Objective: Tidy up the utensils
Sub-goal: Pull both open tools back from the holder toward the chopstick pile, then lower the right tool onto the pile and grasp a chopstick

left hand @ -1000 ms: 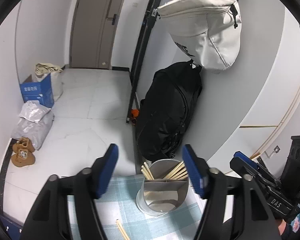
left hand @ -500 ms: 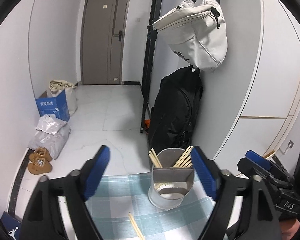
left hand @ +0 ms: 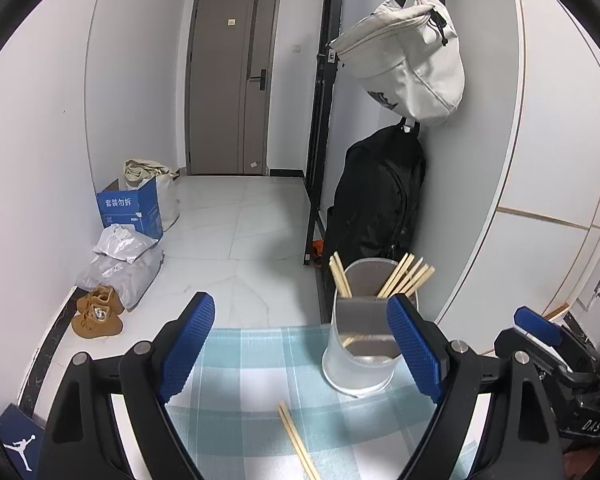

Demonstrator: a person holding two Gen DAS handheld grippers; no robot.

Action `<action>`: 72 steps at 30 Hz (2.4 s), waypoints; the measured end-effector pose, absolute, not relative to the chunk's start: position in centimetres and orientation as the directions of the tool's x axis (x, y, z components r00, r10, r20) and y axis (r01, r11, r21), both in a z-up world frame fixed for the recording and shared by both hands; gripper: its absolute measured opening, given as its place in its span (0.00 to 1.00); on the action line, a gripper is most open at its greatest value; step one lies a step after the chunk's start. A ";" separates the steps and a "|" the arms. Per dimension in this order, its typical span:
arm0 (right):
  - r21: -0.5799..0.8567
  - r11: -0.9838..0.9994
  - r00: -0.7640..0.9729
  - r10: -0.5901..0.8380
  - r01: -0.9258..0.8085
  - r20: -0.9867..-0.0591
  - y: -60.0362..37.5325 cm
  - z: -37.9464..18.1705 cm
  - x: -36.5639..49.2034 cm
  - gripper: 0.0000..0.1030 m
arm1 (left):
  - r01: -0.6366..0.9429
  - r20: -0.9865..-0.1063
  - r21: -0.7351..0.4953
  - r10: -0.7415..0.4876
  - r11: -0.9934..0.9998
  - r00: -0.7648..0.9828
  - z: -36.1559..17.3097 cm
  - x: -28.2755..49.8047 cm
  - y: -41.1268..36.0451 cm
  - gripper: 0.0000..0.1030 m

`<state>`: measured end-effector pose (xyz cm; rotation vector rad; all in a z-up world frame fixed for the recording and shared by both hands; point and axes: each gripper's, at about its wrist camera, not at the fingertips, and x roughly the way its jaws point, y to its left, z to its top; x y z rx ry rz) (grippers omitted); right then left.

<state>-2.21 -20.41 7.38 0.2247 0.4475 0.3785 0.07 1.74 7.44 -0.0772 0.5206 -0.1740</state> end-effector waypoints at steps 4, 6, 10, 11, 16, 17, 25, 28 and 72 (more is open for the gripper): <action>0.283 0.906 0.828 0.407 -0.313 -0.386 -19.6 5.8 -2.5 0.93 | 0.130 -0.492 -0.118 -0.171 0.985 0.853 5.3 -0.5 2.0 0.83; 0.276 0.907 0.819 0.410 -0.319 -0.401 -19.1 4.8 -2.5 0.93 | 0.116 -0.499 -0.121 -0.161 0.986 0.852 4.1 -0.6 2.3 0.83; 0.252 0.914 0.797 0.401 -0.317 -0.452 -18.0 2.6 -2.3 0.93 | 0.087 -0.523 -0.132 -0.144 0.987 0.840 1.9 -0.3 2.7 0.82; 0.254 0.913 0.790 0.405 -0.320 -0.460 -17.9 2.1 -2.3 0.93 | 0.081 -0.530 -0.133 -0.140 0.988 0.837 1.6 -0.2 2.8 0.82; 0.259 0.914 0.752 0.405 -0.313 -0.520 -17.1 -0.4 -1.4 0.91 | 0.041 -0.557 -0.155 -0.121 0.987 0.821 -0.8 0.5 3.6 0.82; 0.262 0.913 0.742 0.406 -0.311 -0.533 -17.0 -0.9 -1.2 0.91 | 0.033 -0.564 -0.162 -0.120 0.986 0.817 -1.4 0.6 3.9 0.82; 0.237 0.911 0.635 0.406 -0.338 -0.657 -14.7 -4.3 0.5 0.66 | -0.072 -0.619 -0.206 -0.073 0.976 0.782 -3.8 2.0 7.2 0.82; 0.221 0.910 0.594 0.398 -0.350 -0.699 -13.4 -5.6 1.3 0.59 | -0.113 -0.624 -0.257 -0.076 0.960 0.777 -3.9 2.5 8.9 0.82; -0.077 0.887 0.337 0.092 -0.455 -0.937 -1.4 -11.8 11.5 0.08 | -0.295 -0.680 -0.475 -0.133 0.829 0.721 -5.9 4.1 17.6 0.82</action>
